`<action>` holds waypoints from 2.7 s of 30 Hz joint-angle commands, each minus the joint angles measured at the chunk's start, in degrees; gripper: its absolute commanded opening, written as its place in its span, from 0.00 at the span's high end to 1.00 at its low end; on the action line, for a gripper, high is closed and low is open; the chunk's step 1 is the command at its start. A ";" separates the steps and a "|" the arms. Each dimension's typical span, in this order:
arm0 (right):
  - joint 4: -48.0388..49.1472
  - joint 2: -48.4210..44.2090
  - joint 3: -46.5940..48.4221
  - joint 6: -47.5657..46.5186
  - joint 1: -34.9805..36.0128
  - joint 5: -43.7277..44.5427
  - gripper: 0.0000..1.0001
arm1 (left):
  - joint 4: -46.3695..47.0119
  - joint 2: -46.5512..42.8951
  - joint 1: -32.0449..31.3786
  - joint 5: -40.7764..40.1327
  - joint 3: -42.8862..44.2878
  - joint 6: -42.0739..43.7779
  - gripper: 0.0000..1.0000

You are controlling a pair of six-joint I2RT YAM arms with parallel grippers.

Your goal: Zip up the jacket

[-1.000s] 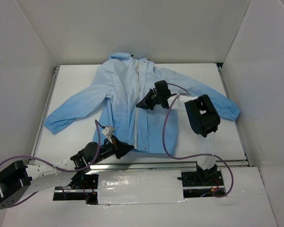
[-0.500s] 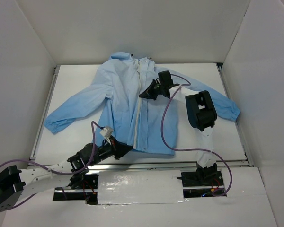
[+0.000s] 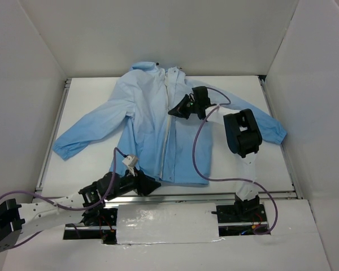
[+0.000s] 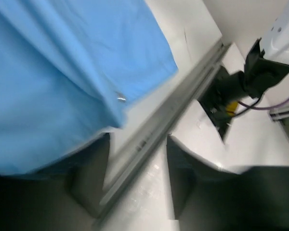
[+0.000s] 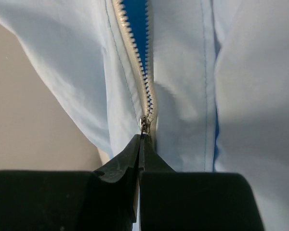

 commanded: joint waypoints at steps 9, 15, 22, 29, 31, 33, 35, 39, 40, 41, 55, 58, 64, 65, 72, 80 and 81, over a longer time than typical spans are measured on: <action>31.29 -23.43 -26.85 -7.16 4.39 5.10 1.00 | -19.27 16.31 0.27 -14.34 27.22 2.12 0.01; 33.32 -31.87 -33.02 -8.21 7.02 3.43 1.00 | -8.49 31.08 10.21 -8.38 33.66 7.48 0.02; 34.64 -37.07 -36.88 -8.12 8.34 0.08 1.00 | -3.99 44.34 15.13 -8.03 38.67 9.06 0.12; 34.56 -35.33 -36.46 -7.95 8.53 1.14 1.00 | 1.29 49.11 16.01 1.27 41.14 8.98 1.00; 31.58 -33.48 -32.70 -8.56 7.65 2.89 1.00 | 3.57 48.41 16.01 2.78 39.56 8.10 1.00; 31.21 -28.74 -29.61 -7.08 6.51 1.94 1.00 | 5.42 47.45 15.93 4.80 36.67 6.79 1.00; 30.95 -22.61 -24.27 -3.39 4.58 -0.17 1.00 | 7.61 45.25 15.66 6.56 33.34 6.26 1.00; 25.51 -13.97 -14.58 0.57 2.64 2.88 1.00 | 7.54 42.26 14.78 7.00 29.37 5.55 1.00; 21.49 -12.65 -12.56 0.49 2.55 3.77 1.00 | 7.71 41.56 14.61 7.44 28.84 5.55 1.00; 19.63 -10.29 -8.28 0.49 2.37 5.43 1.00 | 7.71 41.29 14.26 7.79 27.70 5.46 1.00; -1.83 8.79 26.27 1.81 -4.04 12.56 1.00 | 7.89 38.12 10.65 8.59 22.42 6.25 1.00; -5.26 12.74 35.92 0.58 -5.88 12.92 1.00 | 7.45 37.86 10.39 8.76 22.42 6.96 1.00; -5.09 16.63 48.27 1.54 -10.19 10.81 1.00 | 7.71 37.51 10.04 11.04 22.42 8.45 1.00; -4.92 16.63 48.97 1.45 -11.24 10.72 1.00 | 7.89 37.42 10.04 11.40 22.42 9.15 1.00; 1.23 12.68 47.75 -4.59 -13.80 10.19 1.00 | 6.84 41.62 9.86 9.65 24.95 10.30 1.00; 7.92 10.04 49.50 -6.54 -14.77 8.61 1.00 | 2.44 53.67 15.56 9.89 37.61 8.37 1.00; 7.13 10.82 52.81 -6.72 -14.86 8.44 1.00 | 2.35 56.12 17.58 10.95 40.58 8.19 1.00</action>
